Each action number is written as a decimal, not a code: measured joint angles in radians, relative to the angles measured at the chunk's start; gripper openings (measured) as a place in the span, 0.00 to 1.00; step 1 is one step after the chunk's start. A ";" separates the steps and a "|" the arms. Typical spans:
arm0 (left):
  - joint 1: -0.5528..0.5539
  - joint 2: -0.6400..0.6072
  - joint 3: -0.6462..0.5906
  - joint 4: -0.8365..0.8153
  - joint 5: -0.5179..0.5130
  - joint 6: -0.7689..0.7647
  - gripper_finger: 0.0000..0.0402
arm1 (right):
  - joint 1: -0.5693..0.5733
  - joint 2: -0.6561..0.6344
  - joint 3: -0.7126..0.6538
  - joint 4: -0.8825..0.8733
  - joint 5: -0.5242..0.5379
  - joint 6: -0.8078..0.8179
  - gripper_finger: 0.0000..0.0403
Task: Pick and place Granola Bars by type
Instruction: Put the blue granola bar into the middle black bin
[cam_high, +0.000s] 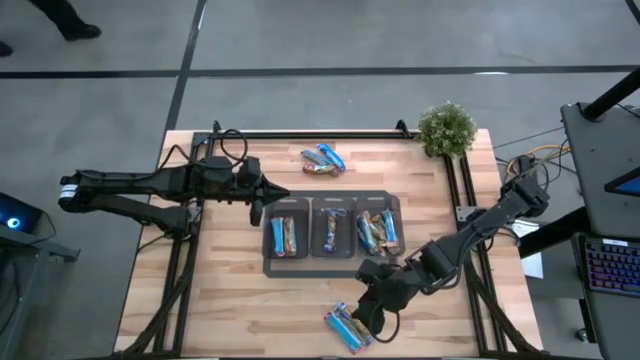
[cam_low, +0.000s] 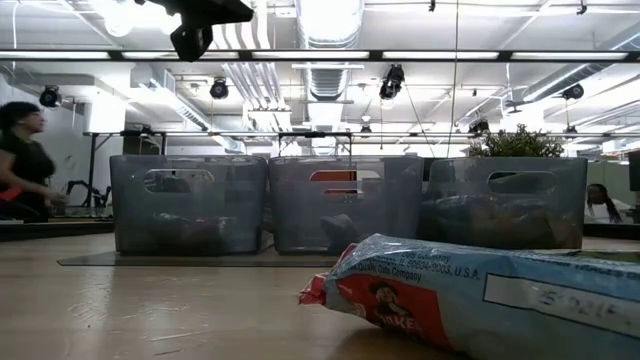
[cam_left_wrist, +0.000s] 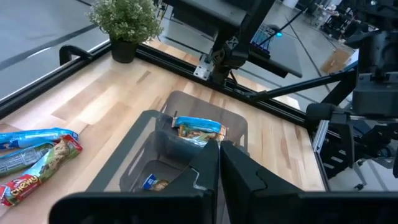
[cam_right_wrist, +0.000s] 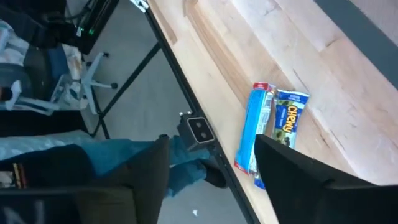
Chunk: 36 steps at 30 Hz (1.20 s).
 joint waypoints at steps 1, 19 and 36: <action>0.000 -0.002 0.000 -0.001 0.000 -0.001 0.00 | 0.001 0.002 0.000 -0.001 0.000 0.000 0.58; 0.000 -0.016 0.000 -0.036 -0.001 0.010 0.00 | 0.010 0.021 0.000 0.002 -0.020 0.052 0.63; 0.000 -0.016 0.000 -0.093 -0.002 0.035 0.00 | 0.010 0.076 0.004 -0.065 -0.065 0.114 0.63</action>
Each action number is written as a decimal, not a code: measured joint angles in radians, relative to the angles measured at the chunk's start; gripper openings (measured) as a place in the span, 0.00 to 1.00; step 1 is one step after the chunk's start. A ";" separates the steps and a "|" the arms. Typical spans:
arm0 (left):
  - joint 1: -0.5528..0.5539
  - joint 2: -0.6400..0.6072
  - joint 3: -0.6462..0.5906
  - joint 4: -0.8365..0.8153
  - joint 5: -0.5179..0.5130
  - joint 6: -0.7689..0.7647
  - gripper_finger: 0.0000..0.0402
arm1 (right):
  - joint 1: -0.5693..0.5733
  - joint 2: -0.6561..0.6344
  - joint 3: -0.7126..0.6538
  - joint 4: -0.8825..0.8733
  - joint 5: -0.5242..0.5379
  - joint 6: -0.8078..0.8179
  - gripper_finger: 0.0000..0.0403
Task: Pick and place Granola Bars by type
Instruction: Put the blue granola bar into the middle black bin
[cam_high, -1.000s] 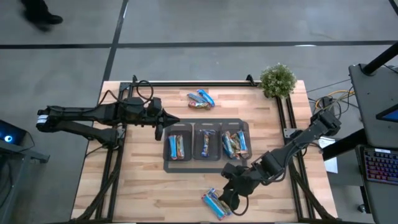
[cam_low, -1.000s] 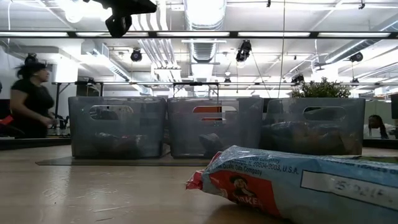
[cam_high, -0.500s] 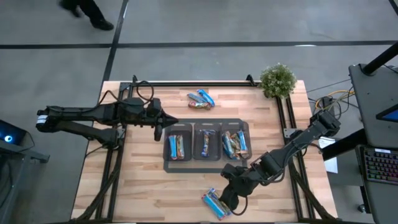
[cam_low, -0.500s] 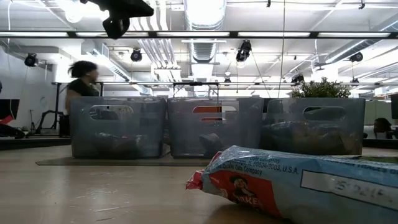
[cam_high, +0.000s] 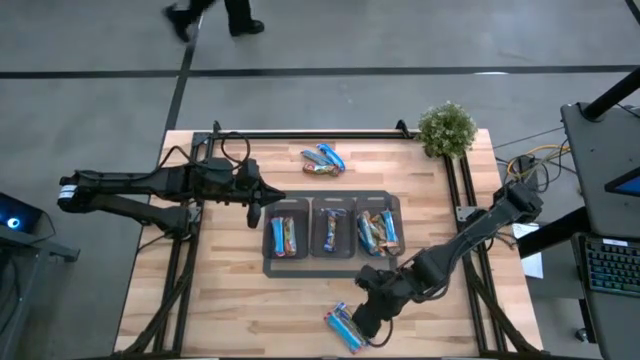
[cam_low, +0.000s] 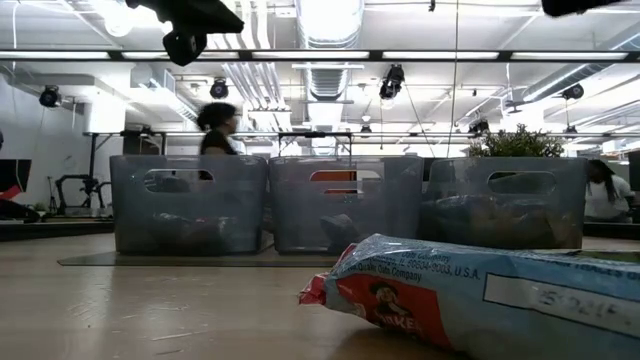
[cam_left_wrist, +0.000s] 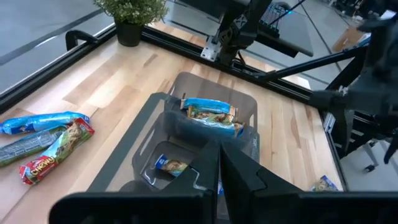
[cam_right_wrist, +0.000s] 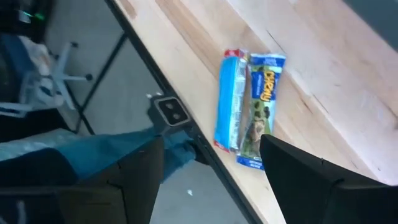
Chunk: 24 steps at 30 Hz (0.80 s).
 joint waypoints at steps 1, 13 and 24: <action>0.000 0.000 0.000 0.001 0.000 0.004 0.00 | 0.000 0.020 0.008 0.001 -0.016 -0.008 0.63; 0.000 0.000 0.000 0.000 -0.005 0.012 0.00 | -0.001 0.260 0.147 -0.076 -0.120 -0.090 0.63; 0.000 0.000 0.000 -0.002 -0.010 -0.003 0.00 | -0.003 0.415 0.294 -0.311 -0.117 -0.165 0.63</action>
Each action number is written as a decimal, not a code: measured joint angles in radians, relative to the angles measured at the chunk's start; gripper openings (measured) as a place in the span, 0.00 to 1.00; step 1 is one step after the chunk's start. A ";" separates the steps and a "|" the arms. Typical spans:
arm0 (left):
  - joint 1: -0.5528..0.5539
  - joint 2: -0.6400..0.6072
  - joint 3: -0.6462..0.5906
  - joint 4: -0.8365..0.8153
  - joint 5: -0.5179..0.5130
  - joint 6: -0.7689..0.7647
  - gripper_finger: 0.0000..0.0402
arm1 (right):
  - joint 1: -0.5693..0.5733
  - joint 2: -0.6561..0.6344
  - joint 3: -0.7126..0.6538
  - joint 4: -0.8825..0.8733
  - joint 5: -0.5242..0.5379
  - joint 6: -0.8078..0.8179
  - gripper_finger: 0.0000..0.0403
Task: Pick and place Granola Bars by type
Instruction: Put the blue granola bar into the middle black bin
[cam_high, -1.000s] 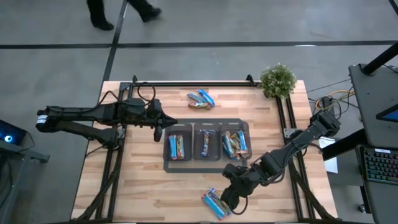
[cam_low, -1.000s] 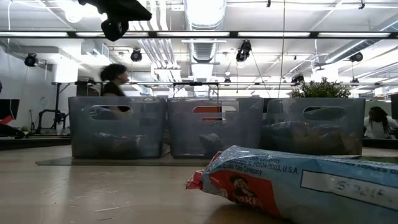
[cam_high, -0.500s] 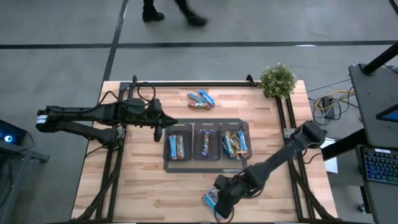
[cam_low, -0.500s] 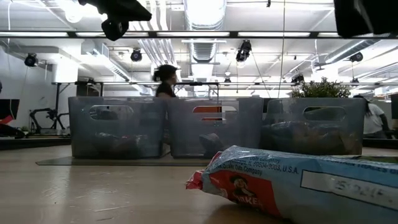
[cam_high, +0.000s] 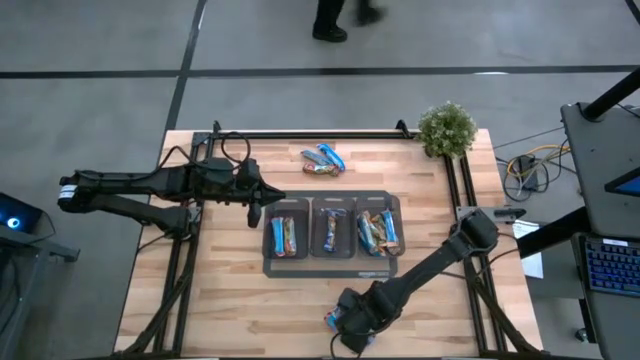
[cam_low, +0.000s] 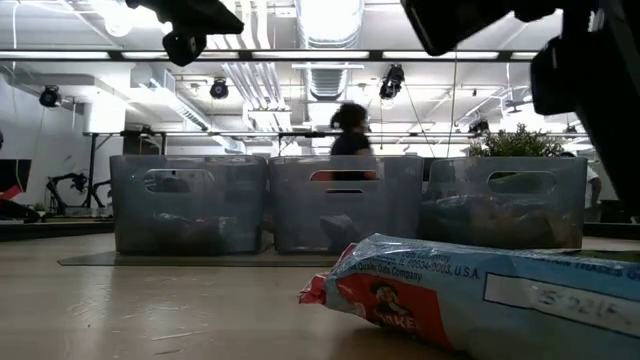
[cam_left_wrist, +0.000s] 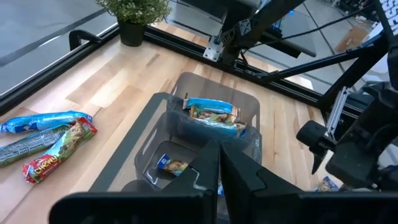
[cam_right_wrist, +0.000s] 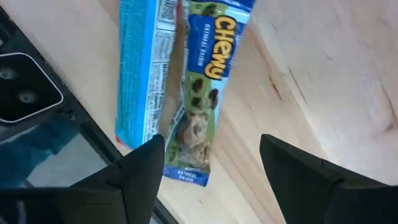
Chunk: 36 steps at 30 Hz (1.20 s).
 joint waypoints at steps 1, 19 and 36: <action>0.000 0.000 0.000 0.000 0.000 -0.001 0.00 | 0.000 0.013 0.016 -0.002 0.000 -0.011 0.63; 0.000 0.000 0.000 -0.005 0.002 -0.055 0.00 | 0.000 0.239 0.305 -0.198 0.032 -0.153 0.60; 0.000 0.001 0.000 -0.008 0.006 -0.082 0.00 | -0.004 0.276 0.317 -0.197 0.029 -0.129 0.57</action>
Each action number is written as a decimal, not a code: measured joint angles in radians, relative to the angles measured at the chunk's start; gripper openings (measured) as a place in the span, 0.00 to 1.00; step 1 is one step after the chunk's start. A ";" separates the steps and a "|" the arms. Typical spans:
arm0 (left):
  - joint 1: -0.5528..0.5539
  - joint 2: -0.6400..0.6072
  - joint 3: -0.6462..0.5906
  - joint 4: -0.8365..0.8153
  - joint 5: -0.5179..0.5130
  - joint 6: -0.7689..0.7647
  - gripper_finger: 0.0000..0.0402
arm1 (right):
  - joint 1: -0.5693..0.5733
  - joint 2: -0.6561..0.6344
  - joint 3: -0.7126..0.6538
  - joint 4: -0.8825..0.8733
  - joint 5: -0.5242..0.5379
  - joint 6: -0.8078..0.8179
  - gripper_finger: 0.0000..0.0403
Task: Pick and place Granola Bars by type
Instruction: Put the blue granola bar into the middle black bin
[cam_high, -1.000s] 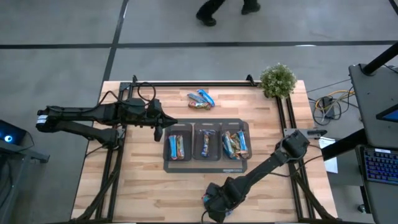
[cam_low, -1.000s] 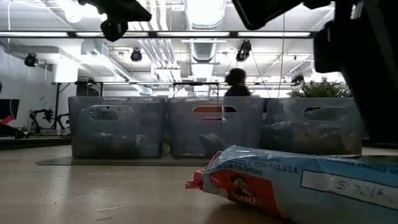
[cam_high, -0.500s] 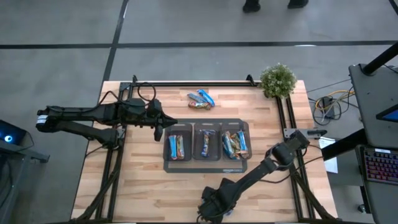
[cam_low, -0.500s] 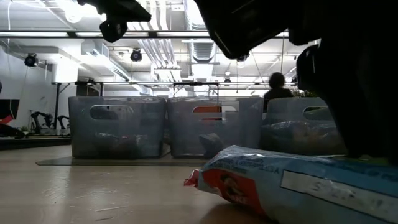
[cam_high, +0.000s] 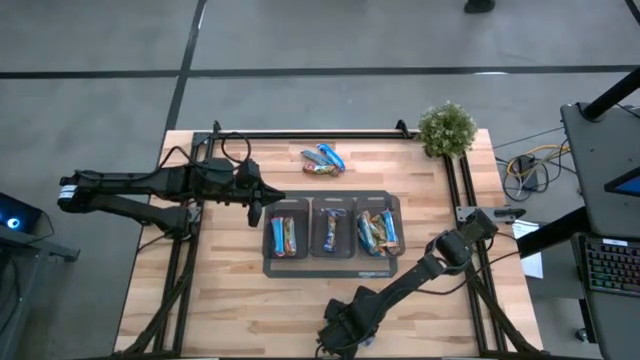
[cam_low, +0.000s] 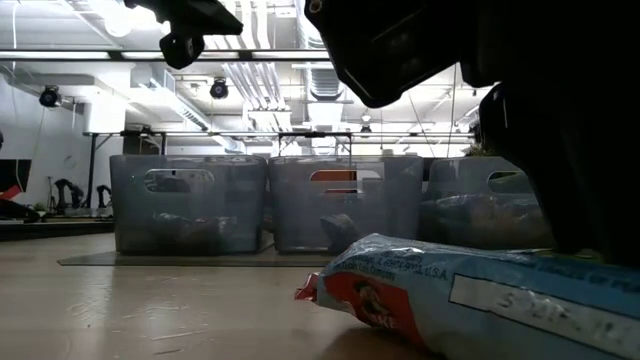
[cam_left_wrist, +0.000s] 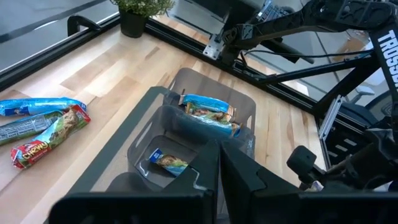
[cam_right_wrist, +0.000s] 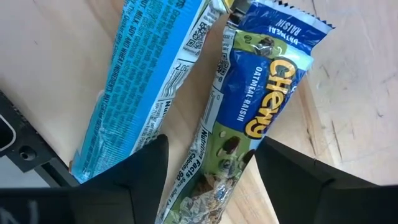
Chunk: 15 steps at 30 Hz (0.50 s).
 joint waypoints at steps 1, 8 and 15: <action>0.000 0.000 0.000 0.000 0.000 0.000 0.00 | 0.000 0.000 0.000 0.000 0.000 0.000 0.56; 0.000 0.000 0.000 0.000 0.000 -0.006 0.00 | 0.000 0.001 -0.002 -0.008 0.000 0.007 0.44; 0.000 0.000 0.000 0.000 -0.001 -0.006 0.00 | -0.001 0.001 -0.004 -0.019 0.003 0.008 0.29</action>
